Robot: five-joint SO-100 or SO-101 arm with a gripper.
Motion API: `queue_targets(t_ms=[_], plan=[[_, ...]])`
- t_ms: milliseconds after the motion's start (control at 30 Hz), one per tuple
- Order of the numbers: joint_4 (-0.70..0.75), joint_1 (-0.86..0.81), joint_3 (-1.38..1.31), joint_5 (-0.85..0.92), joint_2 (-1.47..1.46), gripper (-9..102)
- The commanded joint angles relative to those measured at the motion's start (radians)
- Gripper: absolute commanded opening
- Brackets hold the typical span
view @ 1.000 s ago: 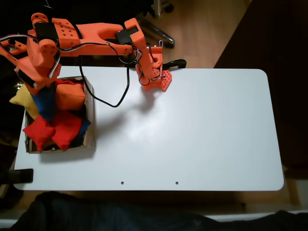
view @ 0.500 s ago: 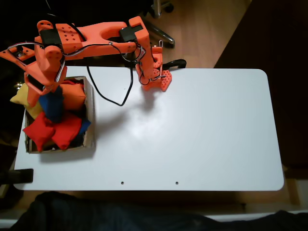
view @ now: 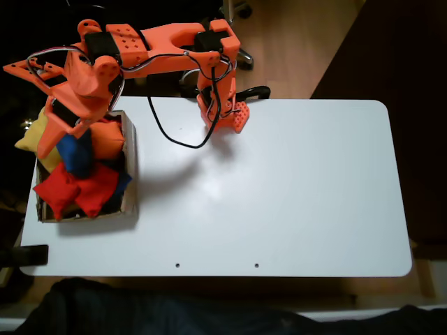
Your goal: Grasp a bag and put it in the box.
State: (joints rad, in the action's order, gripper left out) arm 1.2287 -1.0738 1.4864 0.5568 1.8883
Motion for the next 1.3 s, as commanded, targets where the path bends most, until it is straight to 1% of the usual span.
queue_targets(t_ms=[0, 67, 200, 700, 767, 900, 1133, 1267], plan=[[0.018, 0.017, -0.005, -0.078, 0.074, 52], [0.035, 0.02, -0.003, -0.169, 0.098, 52], [0.077, 0.058, 0.015, -0.201, 0.173, 53], [0.06, 0.288, 0.261, -0.324, 0.541, 62], [0.028, 0.322, 0.302, -0.342, 0.584, 63], [-0.095, 0.394, 0.411, -0.38, 0.67, 63], [-0.261, 0.528, 0.601, -0.417, 0.816, 63], [-0.322, 0.617, 0.698, -0.428, 0.902, 62]])
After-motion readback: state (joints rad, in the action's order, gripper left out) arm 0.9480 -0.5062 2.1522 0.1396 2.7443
